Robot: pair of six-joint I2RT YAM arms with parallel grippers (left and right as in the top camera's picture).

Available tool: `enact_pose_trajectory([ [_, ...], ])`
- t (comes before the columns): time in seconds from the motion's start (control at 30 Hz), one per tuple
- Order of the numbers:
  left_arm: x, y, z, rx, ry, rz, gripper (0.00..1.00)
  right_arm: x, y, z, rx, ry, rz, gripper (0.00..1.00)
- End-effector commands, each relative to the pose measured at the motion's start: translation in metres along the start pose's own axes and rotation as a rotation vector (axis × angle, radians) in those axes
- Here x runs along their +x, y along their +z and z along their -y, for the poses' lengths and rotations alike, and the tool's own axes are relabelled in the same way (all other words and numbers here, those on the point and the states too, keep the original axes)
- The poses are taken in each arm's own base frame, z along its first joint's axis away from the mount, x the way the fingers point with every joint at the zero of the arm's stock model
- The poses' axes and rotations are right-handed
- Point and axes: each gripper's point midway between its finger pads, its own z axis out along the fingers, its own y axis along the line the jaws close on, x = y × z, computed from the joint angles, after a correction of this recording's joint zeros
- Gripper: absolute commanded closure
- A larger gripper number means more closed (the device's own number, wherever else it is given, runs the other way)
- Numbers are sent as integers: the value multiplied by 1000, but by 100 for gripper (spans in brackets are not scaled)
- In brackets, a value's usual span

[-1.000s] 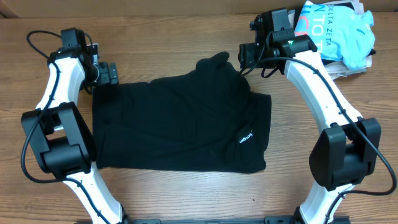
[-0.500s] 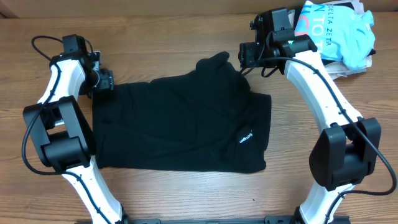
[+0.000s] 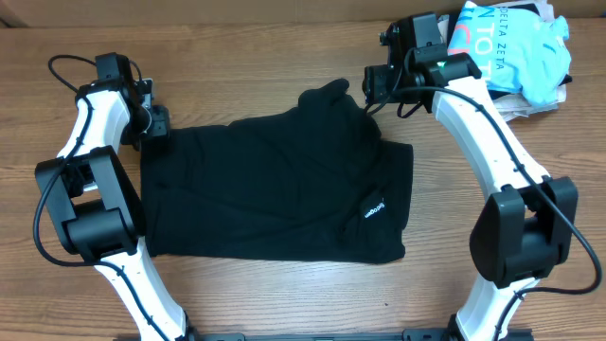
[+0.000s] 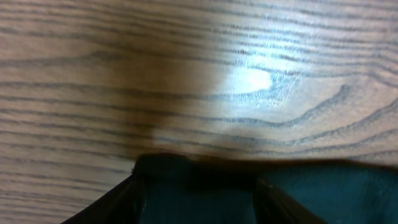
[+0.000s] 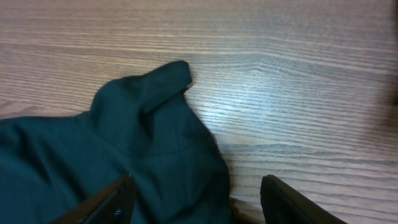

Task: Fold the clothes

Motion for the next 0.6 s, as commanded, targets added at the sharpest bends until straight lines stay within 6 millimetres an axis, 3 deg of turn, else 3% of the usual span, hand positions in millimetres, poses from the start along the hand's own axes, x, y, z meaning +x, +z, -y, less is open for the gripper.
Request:
enact_pose_trajectory([
  [0.0, -3, 3, -1, -5, 16, 9, 42, 3, 11, 3, 12, -2, -19, 32],
  [0.3, -7, 4, -2, -10, 16, 24, 48, 3, 12, 3, 12, -2, -19, 32],
  [0.57, 11, 30, -1, -2, 14, -53, 47, 3, 12, 3, 13, -2, -20, 32],
])
